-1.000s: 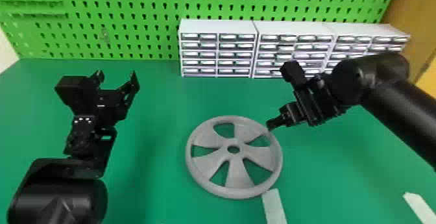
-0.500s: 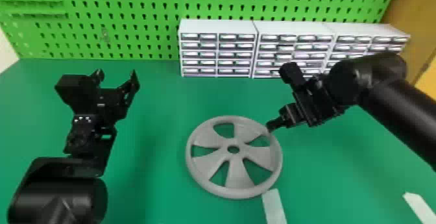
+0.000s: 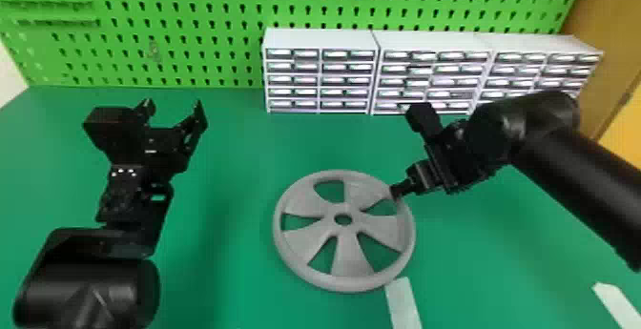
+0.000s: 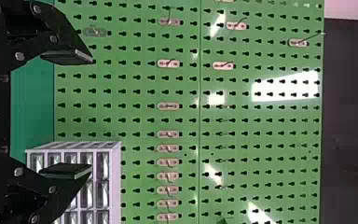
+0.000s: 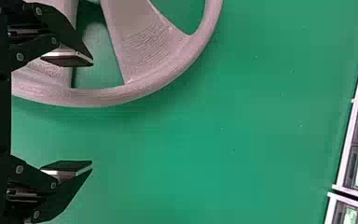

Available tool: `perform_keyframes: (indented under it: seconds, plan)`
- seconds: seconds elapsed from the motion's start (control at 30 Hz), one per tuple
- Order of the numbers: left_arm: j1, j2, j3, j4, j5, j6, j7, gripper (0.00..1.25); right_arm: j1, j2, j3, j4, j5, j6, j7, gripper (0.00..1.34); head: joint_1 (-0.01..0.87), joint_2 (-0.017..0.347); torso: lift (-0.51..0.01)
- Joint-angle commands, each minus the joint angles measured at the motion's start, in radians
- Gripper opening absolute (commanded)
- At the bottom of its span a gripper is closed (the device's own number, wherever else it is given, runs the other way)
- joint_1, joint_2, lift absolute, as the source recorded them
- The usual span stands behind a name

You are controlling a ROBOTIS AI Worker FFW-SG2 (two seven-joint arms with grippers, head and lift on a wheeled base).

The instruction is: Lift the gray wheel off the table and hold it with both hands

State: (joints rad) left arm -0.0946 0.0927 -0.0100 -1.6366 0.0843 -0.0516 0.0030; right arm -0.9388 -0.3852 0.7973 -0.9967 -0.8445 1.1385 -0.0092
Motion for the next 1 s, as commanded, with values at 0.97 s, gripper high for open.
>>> perform_keyframes:
  seconds: [0.97]
  plan:
    - [-0.004, 0.001, 0.004, 0.001, 0.002, -0.001, 0.000, 0.81, 0.008, 0.085, 0.048, 0.147, 0.030, -0.141, 0.012, 0.86, 0.711, 0.015, -0.098]
